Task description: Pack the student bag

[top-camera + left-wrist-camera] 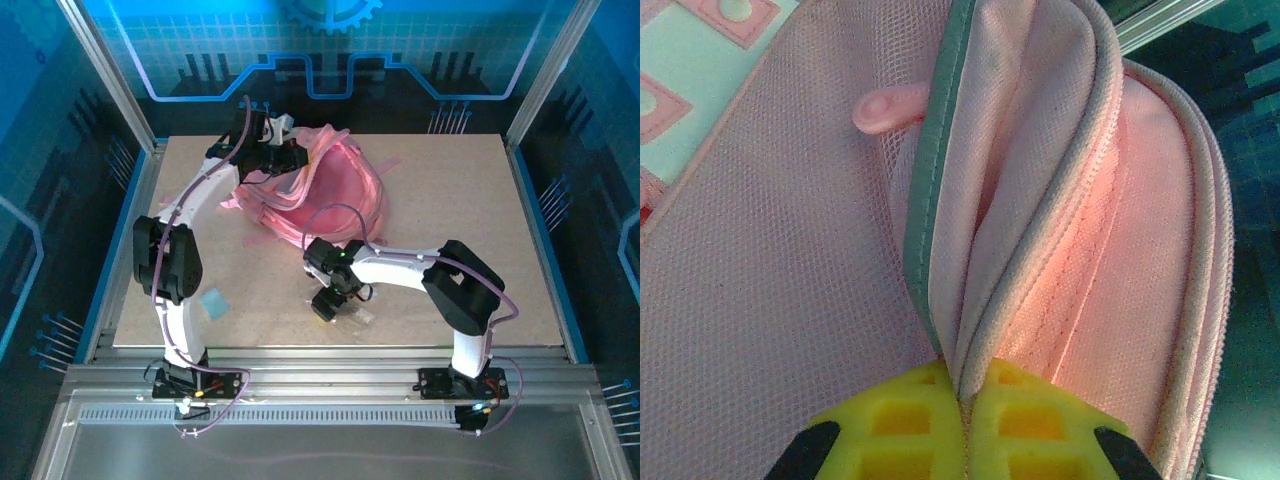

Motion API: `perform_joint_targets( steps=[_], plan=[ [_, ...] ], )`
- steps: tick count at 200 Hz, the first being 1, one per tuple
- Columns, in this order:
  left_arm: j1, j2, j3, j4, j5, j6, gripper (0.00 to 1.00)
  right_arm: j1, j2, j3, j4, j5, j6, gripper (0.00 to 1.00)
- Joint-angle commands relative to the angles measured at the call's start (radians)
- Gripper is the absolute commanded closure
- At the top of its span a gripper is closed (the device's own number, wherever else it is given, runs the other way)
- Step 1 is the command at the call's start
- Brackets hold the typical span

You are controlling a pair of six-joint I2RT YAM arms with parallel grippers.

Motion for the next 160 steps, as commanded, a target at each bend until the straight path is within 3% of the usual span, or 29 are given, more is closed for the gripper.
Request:
perform_joint_targets(
  steps=[1, 29, 75, 116, 144, 160],
  plan=[
    [0.027, -0.068, -0.005, 0.037, -0.007, -0.003, 1.00, 0.036, 0.073, -0.003, 0.062, 0.027, 0.017, 0.08],
    [0.026, -0.065, -0.005, 0.039, -0.002, -0.006, 1.00, 0.035, 0.058, -0.015, 0.067, 0.022, 0.028, 0.32],
    [0.026, -0.069, -0.013, 0.046, -0.002, -0.007, 1.00, 0.014, -0.013, -0.013, 0.059, -0.008, 0.027, 0.41],
    [0.027, -0.076, -0.021, 0.053, -0.002, -0.007, 1.00, -0.056, -0.125, -0.033, 0.071, -0.120, 0.060, 0.53],
    [0.030, -0.080, -0.031, 0.062, -0.001, -0.010, 1.00, -0.141, -0.183, -0.083, 0.125, -0.246, 0.092, 0.70],
    [0.033, -0.082, -0.035, 0.065, 0.003, -0.012, 1.00, -0.183, -0.200, -0.114, 0.158, -0.295, 0.107, 0.85]
  ],
)
